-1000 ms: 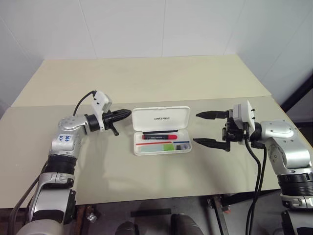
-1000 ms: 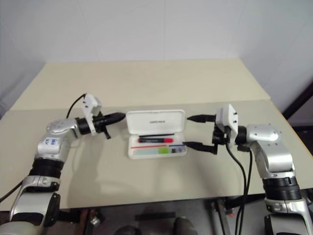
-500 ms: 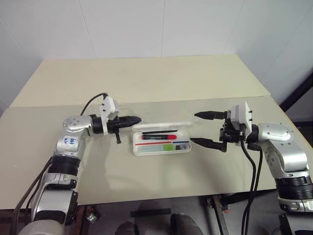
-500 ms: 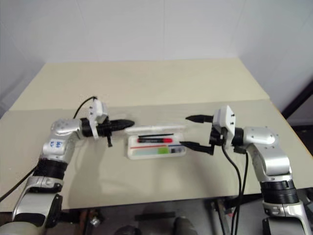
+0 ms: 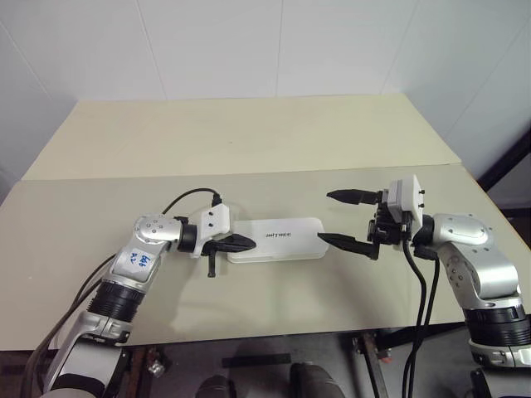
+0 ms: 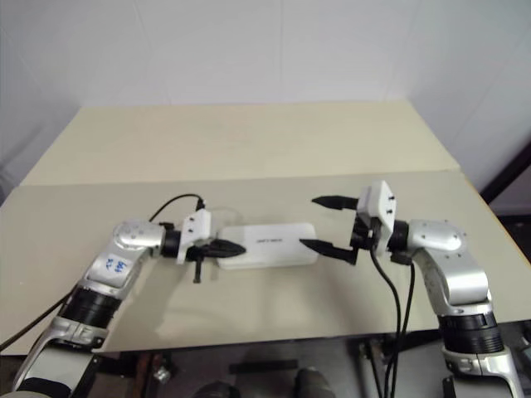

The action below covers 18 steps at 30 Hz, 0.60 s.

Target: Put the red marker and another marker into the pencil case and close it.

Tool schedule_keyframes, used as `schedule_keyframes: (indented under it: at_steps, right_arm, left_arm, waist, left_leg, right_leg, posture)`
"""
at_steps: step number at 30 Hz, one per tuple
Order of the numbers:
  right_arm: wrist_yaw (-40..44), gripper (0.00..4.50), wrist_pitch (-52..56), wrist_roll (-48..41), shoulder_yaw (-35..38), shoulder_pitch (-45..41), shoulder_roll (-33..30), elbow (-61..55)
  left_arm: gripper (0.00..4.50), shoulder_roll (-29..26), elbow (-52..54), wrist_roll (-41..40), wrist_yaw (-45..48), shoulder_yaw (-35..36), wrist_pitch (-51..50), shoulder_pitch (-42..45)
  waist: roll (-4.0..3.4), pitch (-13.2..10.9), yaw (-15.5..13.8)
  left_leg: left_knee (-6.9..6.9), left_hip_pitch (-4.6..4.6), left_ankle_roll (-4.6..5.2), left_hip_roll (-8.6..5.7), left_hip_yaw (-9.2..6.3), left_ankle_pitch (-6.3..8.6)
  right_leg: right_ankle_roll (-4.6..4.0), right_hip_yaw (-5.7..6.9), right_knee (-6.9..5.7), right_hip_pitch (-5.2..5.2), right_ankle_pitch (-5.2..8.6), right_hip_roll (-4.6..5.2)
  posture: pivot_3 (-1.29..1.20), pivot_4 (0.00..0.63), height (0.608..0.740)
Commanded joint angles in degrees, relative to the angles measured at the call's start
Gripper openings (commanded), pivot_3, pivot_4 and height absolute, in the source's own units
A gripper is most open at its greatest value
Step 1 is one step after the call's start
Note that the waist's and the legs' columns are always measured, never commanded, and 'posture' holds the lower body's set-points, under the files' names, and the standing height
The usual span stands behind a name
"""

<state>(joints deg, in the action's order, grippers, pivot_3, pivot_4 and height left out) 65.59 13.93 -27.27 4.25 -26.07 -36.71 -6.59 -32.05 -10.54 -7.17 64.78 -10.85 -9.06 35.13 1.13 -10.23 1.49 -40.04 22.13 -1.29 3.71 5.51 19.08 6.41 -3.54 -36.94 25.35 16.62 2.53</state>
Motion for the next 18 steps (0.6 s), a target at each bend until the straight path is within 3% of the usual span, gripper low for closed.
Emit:
schedule_keyframes:
  at_steps: [1, 10, 14, 18]
  right_arm:
    - [-1.4, 4.5, 0.3, -1.6, 0.8, 0.5, 0.4, -3.2]
    - [-3.7, 4.5, 0.9, -2.1, 0.6, 2.1, 1.3, -5.1]
    - [-3.1, 4.5, 0.5, -1.9, 0.4, 2.2, 1.1, -4.3]
    - [-1.6, 4.5, 0.3, -2.0, 0.5, 1.2, 0.7, -2.1]
  left_arm:
    - [0.03, 0.0, 2.7, 2.4, -1.6, -2.5, -3.3, -1.2]
    - [0.03, -0.7, 6.8, -0.1, -1.9, -2.2, -9.8, -2.4]
    - [0.03, -0.8, 10.5, -9.2, 1.4, 4.0, -12.0, -3.5]
    - [0.03, -2.3, 10.1, -13.4, 2.9, 9.5, -8.6, -3.9]
  waist:
    - [0.0, 0.0, 0.0]
    - [0.0, 0.0, 0.0]
    - [0.0, 0.0, 0.2]
    - [0.0, 0.0, 0.1]
  left_leg:
    - [0.0, 0.0, 0.0, 0.0, 0.0, 0.0]
    - [0.01, -0.16, 0.02, -0.01, -0.05, -0.01]
    - [0.01, -0.18, 0.04, -0.01, -0.04, 0.0]
    - [0.02, -0.17, 0.03, 0.01, -0.1, -0.01]
  right_leg:
    - [0.0, 0.0, 0.0, -0.01, 0.0, 0.0]
    - [0.0, 0.0, 0.02, -0.21, 0.0, -0.01]
    - [0.0, 0.0, 0.05, -0.23, 0.0, -0.01]
    - [-0.01, 0.03, 0.02, -0.21, 0.0, -0.02]
  posture:
    - [0.0, 0.15, 0.74]
    - [0.0, 0.15, 0.74]
    - [0.0, 0.15, 0.74]
    - [0.0, 0.15, 0.74]
